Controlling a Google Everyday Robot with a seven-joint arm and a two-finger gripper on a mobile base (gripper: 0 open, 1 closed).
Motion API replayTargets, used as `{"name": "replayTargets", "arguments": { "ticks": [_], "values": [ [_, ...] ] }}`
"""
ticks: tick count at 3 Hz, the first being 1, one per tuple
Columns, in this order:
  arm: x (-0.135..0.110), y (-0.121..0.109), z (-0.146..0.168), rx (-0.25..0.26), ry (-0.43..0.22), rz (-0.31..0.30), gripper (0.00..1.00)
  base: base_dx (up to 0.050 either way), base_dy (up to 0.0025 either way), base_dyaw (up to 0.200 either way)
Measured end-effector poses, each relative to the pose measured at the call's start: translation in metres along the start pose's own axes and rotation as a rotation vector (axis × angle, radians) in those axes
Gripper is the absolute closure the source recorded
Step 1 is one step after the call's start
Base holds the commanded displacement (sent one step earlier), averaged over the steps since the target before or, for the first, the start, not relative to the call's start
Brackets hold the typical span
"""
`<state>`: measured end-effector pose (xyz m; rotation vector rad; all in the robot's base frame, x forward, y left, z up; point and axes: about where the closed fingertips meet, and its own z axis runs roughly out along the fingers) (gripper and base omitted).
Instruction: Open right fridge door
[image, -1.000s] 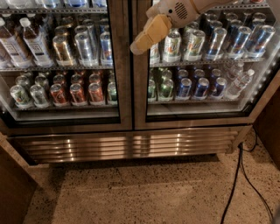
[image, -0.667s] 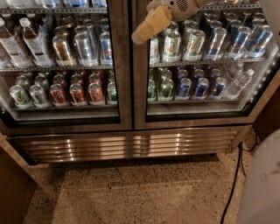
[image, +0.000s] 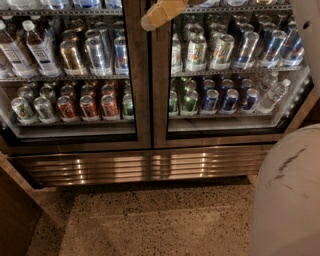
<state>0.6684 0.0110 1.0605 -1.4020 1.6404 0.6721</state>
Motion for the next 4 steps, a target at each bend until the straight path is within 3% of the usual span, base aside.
{"name": "replayTargets", "arguments": {
  "ticks": [1, 2, 4],
  "values": [
    [0.0, 0.0, 0.0, 0.0, 0.0, 0.0, 0.0, 0.0, 0.0, 0.0],
    [0.002, -0.019, 0.007, -0.019, -0.11, 0.004, 0.0, 0.0, 0.0, 0.0],
    [0.003, -0.011, 0.016, -0.051, -0.123, -0.011, 0.0, 0.0, 0.0, 0.0]
  ]
}}
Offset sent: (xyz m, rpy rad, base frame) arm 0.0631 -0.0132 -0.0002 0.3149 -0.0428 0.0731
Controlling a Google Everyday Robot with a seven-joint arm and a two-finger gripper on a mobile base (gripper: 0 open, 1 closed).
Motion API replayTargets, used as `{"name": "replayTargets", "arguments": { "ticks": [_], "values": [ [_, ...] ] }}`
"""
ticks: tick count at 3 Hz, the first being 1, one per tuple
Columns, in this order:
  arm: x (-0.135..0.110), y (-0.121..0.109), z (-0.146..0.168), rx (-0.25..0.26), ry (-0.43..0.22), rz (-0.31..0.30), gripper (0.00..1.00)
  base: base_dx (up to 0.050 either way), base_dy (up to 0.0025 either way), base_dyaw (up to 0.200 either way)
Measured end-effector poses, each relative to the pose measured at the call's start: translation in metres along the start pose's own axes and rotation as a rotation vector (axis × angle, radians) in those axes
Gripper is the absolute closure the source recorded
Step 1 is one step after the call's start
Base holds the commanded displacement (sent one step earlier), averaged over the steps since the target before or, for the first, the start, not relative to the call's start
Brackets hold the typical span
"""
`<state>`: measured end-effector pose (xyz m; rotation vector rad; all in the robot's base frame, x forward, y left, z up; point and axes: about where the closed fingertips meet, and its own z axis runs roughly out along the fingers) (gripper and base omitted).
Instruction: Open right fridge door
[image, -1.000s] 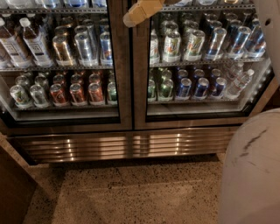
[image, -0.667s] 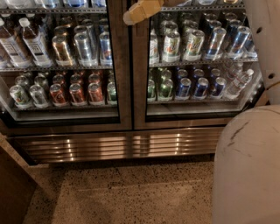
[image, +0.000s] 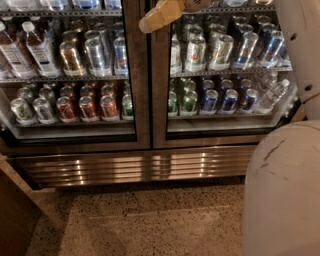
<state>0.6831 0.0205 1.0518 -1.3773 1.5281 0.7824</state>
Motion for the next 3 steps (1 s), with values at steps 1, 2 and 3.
{"name": "replayTargets", "arguments": {
  "ticks": [1, 2, 3],
  "values": [
    [0.0005, 0.0, -0.0011, 0.0, 0.0, 0.0, 0.19, 0.0, 0.0, 0.0],
    [0.0005, 0.0, -0.0012, 0.0, 0.0, 0.0, 0.42, 0.0, 0.0, 0.0],
    [-0.0007, -0.0053, -0.004, 0.0, 0.0, 0.0, 0.65, 0.0, 0.0, 0.0]
  ]
}}
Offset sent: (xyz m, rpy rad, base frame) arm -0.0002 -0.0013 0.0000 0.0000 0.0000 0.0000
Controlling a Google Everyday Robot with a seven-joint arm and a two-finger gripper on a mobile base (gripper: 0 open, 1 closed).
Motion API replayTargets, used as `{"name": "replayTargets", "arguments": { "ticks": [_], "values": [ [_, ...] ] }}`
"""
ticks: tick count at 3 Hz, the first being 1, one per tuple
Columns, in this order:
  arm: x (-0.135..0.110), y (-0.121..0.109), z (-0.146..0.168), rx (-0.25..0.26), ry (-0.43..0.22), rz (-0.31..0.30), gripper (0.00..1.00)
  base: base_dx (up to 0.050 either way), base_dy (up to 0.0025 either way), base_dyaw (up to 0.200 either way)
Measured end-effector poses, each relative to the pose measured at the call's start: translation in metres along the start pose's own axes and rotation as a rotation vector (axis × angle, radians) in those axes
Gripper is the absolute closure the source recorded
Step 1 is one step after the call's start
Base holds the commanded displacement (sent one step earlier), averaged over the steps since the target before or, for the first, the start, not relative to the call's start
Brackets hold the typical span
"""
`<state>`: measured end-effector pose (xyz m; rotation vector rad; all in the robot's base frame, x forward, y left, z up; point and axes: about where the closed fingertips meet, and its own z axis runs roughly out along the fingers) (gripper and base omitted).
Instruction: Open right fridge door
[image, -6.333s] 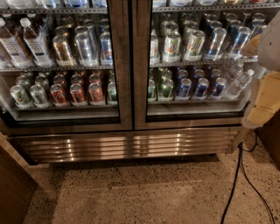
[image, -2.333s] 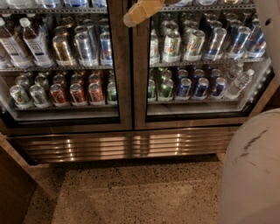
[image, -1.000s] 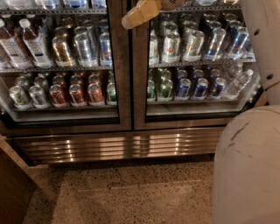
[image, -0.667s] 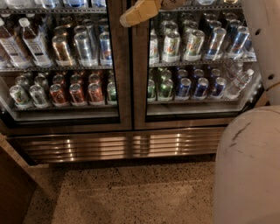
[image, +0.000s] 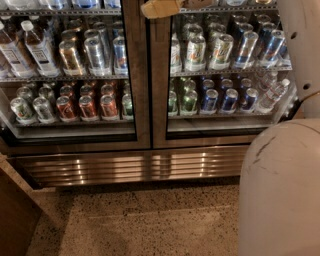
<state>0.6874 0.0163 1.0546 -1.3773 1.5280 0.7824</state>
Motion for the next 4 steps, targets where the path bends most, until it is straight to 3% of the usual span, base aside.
{"name": "replayTargets", "arguments": {
  "ticks": [1, 2, 4],
  "values": [
    [0.0, -0.009, -0.004, 0.0, 0.0, 0.0, 0.89, 0.0, 0.0, 0.0],
    [0.003, -0.023, -0.011, 0.0, 0.0, 0.0, 1.0, 0.0, 0.0, 0.0],
    [0.004, -0.029, -0.011, 0.001, 0.0, 0.0, 1.0, 0.0, 0.0, 0.0]
  ]
}}
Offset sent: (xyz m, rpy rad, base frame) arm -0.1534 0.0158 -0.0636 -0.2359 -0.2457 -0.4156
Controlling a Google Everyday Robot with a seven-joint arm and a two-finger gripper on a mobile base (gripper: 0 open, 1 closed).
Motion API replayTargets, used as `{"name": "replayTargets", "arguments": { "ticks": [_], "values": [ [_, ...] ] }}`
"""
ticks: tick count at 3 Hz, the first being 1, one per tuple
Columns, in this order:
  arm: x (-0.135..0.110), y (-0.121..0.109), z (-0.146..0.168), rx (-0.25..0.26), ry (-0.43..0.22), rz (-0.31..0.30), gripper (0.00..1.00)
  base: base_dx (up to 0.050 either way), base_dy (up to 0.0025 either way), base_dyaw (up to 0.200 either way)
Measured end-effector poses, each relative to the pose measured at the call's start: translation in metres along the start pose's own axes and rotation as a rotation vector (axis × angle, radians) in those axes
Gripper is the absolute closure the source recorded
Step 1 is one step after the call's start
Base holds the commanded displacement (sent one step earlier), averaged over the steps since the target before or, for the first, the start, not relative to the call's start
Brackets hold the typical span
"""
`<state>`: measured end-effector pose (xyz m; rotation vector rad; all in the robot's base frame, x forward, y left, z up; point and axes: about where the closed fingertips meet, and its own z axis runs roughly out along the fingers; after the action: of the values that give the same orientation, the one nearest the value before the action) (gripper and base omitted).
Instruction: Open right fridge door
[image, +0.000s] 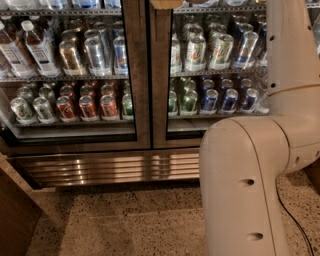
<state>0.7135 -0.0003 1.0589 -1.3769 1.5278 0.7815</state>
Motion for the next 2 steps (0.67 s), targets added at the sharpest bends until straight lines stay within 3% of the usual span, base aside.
{"name": "replayTargets", "arguments": {
  "ticks": [1, 2],
  "values": [
    [0.0038, -0.0041, 0.0044, 0.002, -0.001, 0.0, 1.0, 0.0, 0.0, 0.0],
    [0.005, -0.0051, 0.0055, 0.003, -0.001, 0.0, 1.0, 0.045, 0.00191, 0.084]
  ]
}}
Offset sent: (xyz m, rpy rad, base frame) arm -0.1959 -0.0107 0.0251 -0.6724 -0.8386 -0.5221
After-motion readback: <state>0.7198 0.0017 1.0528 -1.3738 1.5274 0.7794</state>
